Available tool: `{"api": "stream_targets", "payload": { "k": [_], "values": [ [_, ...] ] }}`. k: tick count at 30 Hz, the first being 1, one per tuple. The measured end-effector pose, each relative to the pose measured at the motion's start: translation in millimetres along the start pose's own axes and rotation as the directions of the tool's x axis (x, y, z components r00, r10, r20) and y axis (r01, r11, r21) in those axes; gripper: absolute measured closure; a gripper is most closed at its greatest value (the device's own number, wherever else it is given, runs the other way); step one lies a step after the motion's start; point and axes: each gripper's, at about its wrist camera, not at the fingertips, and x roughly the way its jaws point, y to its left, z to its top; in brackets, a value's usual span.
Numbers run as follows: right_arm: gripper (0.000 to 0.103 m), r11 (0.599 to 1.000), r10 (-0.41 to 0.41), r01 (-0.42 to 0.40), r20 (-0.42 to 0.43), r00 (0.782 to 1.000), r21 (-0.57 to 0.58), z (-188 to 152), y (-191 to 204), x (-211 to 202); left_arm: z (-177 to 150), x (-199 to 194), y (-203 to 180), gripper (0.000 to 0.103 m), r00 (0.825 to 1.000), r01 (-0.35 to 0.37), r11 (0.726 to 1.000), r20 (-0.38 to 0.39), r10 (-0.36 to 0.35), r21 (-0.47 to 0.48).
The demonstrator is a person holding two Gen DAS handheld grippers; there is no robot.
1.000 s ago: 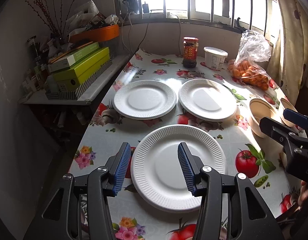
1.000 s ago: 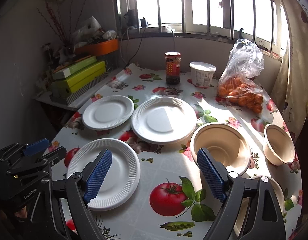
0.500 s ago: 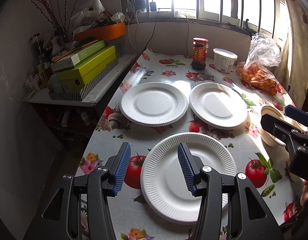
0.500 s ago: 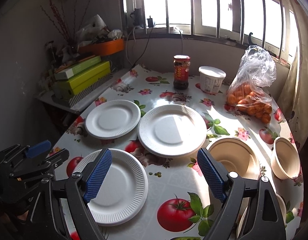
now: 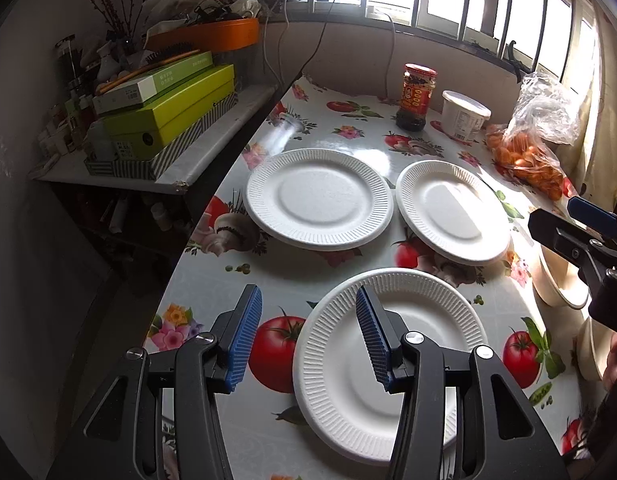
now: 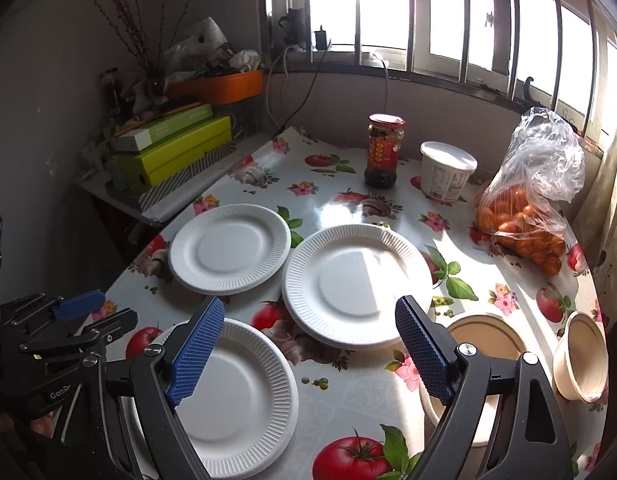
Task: Organize plates and bowls
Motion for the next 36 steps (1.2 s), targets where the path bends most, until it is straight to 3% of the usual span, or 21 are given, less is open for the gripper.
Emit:
{"api": "stream_targets", "payload": {
  "k": [3, 5, 14, 18, 23, 32, 36],
  "values": [
    [0.015, 0.999, 0.051, -0.052, -0.049, 0.998, -0.016, 12.1, -0.5, 19.4, 7.5, 8.0, 8.5, 0.053, 0.998, -0.060, 0.998, 0.006, 0.060, 0.006],
    [0.015, 0.995, 0.100, -0.102, -0.079, 0.992, -0.017, 19.8, -1.1, 33.0, 14.3, 14.1, 17.5, 0.053, 0.999, -0.042, 0.999, 0.000, 0.042, -0.010],
    [0.015, 0.981, 0.178, -0.187, -0.167, 0.970, -0.042, 63.9, -11.3, 94.3, 41.2, 48.6, 56.2, 0.053, 0.999, 0.004, 0.993, -0.053, -0.011, -0.118],
    [0.015, 0.979, 0.201, -0.206, -0.222, 0.954, 0.005, 78.7, -20.1, 128.8, 47.0, 60.4, 61.0, 0.053, 0.997, -0.004, 0.992, -0.073, -0.005, -0.125],
    [0.016, 0.965, 0.262, -0.251, -0.295, 0.919, 0.077, 84.7, -26.1, 171.5, 54.2, 79.4, 64.8, 0.053, 0.994, 0.003, 0.990, -0.111, -0.019, -0.144],
    [0.030, 0.930, 0.365, -0.327, -0.329, 0.871, 0.166, 85.7, -30.1, 216.1, 63.0, 116.9, 78.0, 0.053, 0.979, 0.101, 0.960, -0.144, -0.142, -0.261],
    [0.036, 0.929, 0.369, -0.331, -0.343, 0.864, 0.167, 83.7, -27.1, 227.4, 64.5, 122.4, 79.2, 0.053, 0.978, 0.121, 0.948, -0.130, -0.165, -0.293]
  ]
}}
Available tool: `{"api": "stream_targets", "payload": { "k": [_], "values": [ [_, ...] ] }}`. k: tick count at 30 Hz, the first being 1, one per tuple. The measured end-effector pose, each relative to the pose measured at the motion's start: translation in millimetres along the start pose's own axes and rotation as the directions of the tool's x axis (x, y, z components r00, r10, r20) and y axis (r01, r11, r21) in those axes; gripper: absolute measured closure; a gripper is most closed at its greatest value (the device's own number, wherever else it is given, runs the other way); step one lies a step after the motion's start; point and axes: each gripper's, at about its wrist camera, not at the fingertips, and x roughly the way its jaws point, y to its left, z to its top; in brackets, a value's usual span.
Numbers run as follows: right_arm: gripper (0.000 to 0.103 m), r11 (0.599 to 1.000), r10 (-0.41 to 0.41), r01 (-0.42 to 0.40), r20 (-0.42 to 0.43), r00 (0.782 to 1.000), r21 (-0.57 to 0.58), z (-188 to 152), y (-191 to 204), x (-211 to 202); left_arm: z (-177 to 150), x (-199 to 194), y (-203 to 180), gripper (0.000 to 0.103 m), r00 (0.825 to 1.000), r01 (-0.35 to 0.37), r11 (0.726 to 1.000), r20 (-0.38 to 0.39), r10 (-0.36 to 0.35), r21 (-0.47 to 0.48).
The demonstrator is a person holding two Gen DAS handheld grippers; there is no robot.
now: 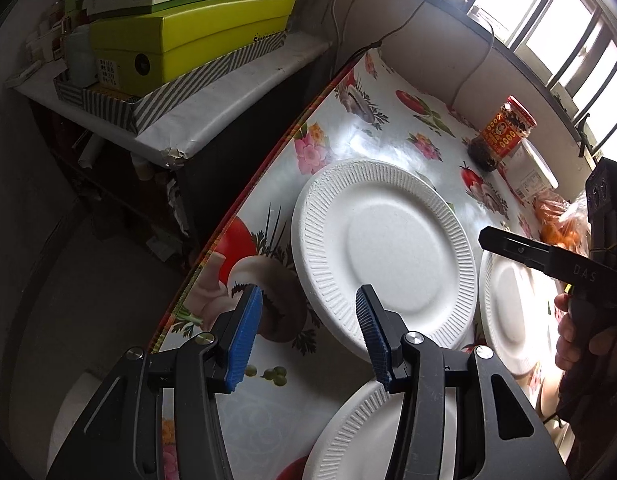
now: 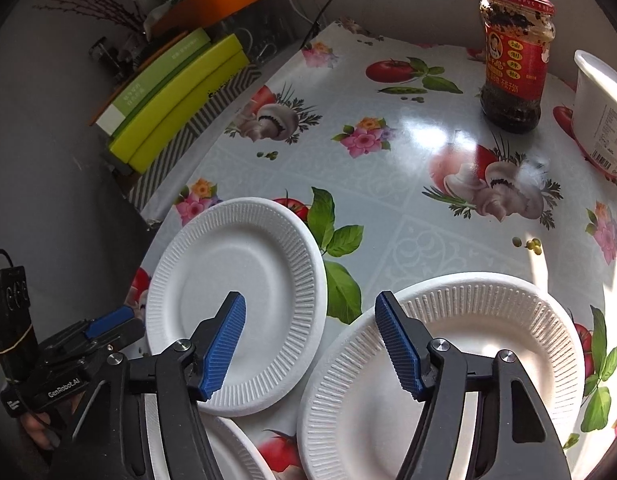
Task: Organize plates and bowls
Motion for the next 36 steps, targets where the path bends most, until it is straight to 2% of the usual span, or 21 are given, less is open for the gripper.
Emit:
{"api": "stream_targets", "payload": {
  "k": [2, 5, 12, 15, 18, 20, 25, 36],
  "values": [
    [0.040, 1.000, 0.012, -0.012, -0.003, 1.000, -0.001, -0.1, -0.1, 4.2, 1.1, 0.9, -2.1, 0.053, 1.000, 0.003, 1.000, 0.005, -0.003, 0.006],
    [0.048, 1.000, 0.019, -0.019, -0.006, 1.000, -0.004, -0.8, 0.6, 8.7, 3.2, 8.2, -3.4, 0.067, 1.000, 0.007, 1.000, -0.017, -0.007, 0.006],
    [0.058, 0.999, 0.029, -0.030, -0.015, 0.999, -0.013, -1.6, 0.7, 16.8, 2.1, 18.8, -0.4, 0.070, 0.999, 0.002, 1.000, -0.036, -0.002, -0.009],
    [0.064, 1.000, 0.027, -0.027, -0.023, 0.999, -0.011, -2.5, 0.3, 19.6, 2.2, 21.6, -0.5, 0.079, 0.999, 0.008, 1.000, -0.043, -0.009, -0.011],
    [0.067, 1.000, 0.027, -0.027, -0.021, 0.999, -0.001, -3.5, -1.4, 20.5, 1.9, 23.9, -0.3, 0.080, 0.999, 0.007, 1.000, -0.046, -0.008, -0.012],
    [0.076, 1.000, 0.023, -0.023, -0.021, 1.000, 0.002, -4.2, -2.6, 20.1, 1.6, 24.1, 0.6, 0.080, 0.999, 0.011, 1.000, -0.046, -0.012, -0.016],
    [0.080, 1.000, 0.021, -0.021, -0.021, 1.000, 0.004, -5.5, -3.1, 18.6, 2.1, 21.2, -1.0, 0.081, 0.999, 0.015, 1.000, -0.037, -0.015, -0.009],
    [0.080, 1.000, 0.021, -0.021, 0.000, 1.000, 0.023, -5.9, -3.7, 11.0, 3.4, 14.1, -1.6, 0.082, 0.999, 0.034, 0.999, -0.013, -0.034, -0.025]
  ]
}}
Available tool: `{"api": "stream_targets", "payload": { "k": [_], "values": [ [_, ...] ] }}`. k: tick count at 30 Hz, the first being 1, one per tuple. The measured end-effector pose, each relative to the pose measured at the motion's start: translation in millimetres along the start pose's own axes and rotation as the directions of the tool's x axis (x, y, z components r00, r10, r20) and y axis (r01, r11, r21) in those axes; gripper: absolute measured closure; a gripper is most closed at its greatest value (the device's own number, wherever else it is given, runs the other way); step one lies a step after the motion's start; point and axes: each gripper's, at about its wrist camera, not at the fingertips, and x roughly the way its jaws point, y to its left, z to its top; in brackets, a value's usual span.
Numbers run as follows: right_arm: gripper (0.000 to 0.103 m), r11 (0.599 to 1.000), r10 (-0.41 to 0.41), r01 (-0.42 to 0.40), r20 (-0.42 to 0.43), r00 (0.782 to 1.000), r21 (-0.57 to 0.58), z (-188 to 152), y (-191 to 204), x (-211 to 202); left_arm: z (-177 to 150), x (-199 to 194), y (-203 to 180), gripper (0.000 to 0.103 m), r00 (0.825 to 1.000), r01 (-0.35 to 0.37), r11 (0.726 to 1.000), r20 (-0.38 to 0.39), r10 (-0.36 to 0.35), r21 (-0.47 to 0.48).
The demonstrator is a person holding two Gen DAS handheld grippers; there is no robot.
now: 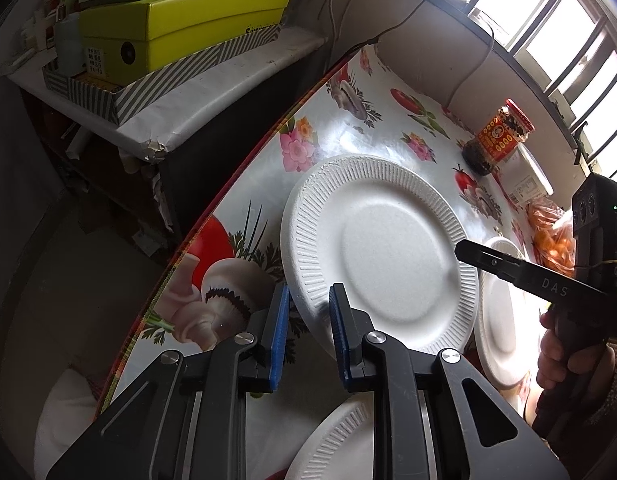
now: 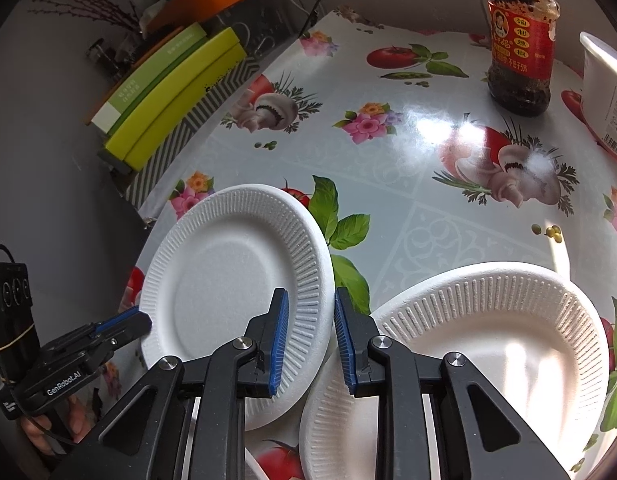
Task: Organize plates and bowls
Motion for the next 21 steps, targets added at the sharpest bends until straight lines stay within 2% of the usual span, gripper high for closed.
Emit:
{"api": "stream_targets", "payload": {
  "k": [21],
  "values": [
    [0.080, 1.000, 0.012, -0.012, 0.046, 0.999, -0.008, -18.6, 12.1, -38.1, -11.8, -34.2, -7.7, 0.082, 0.998, 0.008, 0.999, 0.059, -0.011, 0.040]
  ]
}}
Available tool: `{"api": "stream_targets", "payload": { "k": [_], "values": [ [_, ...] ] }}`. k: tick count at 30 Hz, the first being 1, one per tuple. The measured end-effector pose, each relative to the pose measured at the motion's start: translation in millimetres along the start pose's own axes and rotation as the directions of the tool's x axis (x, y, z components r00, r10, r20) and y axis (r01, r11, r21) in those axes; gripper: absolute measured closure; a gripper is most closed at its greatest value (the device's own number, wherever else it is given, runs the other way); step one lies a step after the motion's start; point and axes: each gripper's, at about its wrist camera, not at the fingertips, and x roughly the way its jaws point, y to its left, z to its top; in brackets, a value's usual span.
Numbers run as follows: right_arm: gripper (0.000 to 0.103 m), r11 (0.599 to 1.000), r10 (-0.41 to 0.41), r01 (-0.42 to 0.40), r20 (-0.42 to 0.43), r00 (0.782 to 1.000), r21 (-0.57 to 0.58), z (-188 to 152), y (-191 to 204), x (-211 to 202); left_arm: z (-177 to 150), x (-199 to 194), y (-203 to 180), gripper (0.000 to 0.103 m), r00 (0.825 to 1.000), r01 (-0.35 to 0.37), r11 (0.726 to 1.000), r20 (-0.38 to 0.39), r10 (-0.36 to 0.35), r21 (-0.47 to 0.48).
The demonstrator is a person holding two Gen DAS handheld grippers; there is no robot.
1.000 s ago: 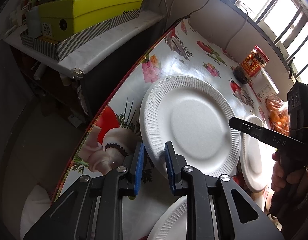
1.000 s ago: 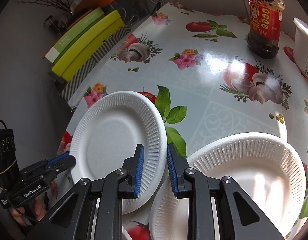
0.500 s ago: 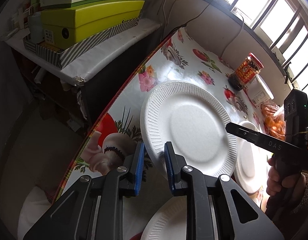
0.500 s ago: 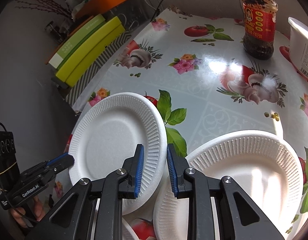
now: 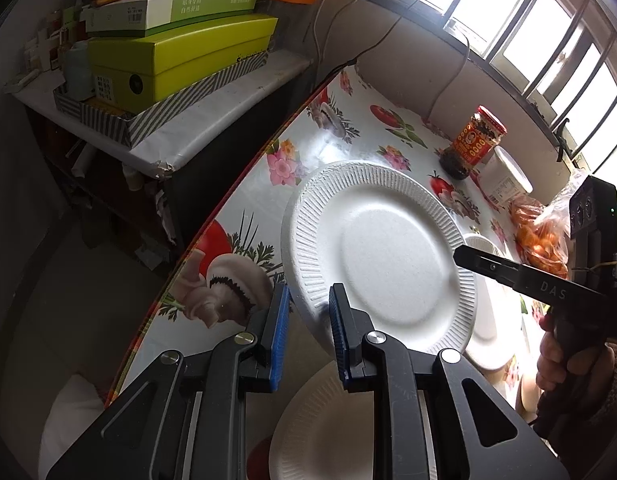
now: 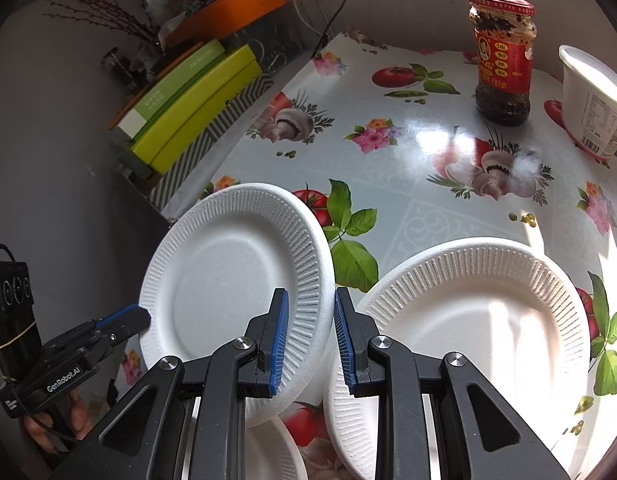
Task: Organize plates and bowls
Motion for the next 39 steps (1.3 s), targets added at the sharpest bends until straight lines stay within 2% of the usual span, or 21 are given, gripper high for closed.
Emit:
{"api": "stream_targets", "payload": {
  "k": [10, 22, 31, 39],
  "values": [
    [0.080, 1.000, 0.002, -0.002, 0.018, 1.000, -0.003, -20.1, 10.2, -23.6, -16.6, -21.3, -6.5, 0.082, 1.000, 0.005, 1.000, 0.019, -0.005, 0.020],
    [0.080, 1.000, -0.006, 0.006, 0.017, 1.000, -0.006, -54.9, 21.3, -43.9, -51.7, -41.3, -5.7, 0.082, 1.000, 0.014, 0.999, 0.009, -0.014, 0.041],
    [0.080, 1.000, -0.008, 0.008, -0.005, 1.000, 0.010, -89.5, 21.5, -49.2, -80.1, -50.0, -6.4, 0.082, 1.000, 0.010, 0.998, -0.013, -0.010, 0.062],
    [0.080, 1.000, -0.010, 0.011, -0.015, 1.000, 0.019, -106.4, 22.0, -51.4, -96.0, -52.4, -6.2, 0.082, 1.000, 0.007, 0.998, -0.026, -0.006, 0.066]
  ]
}}
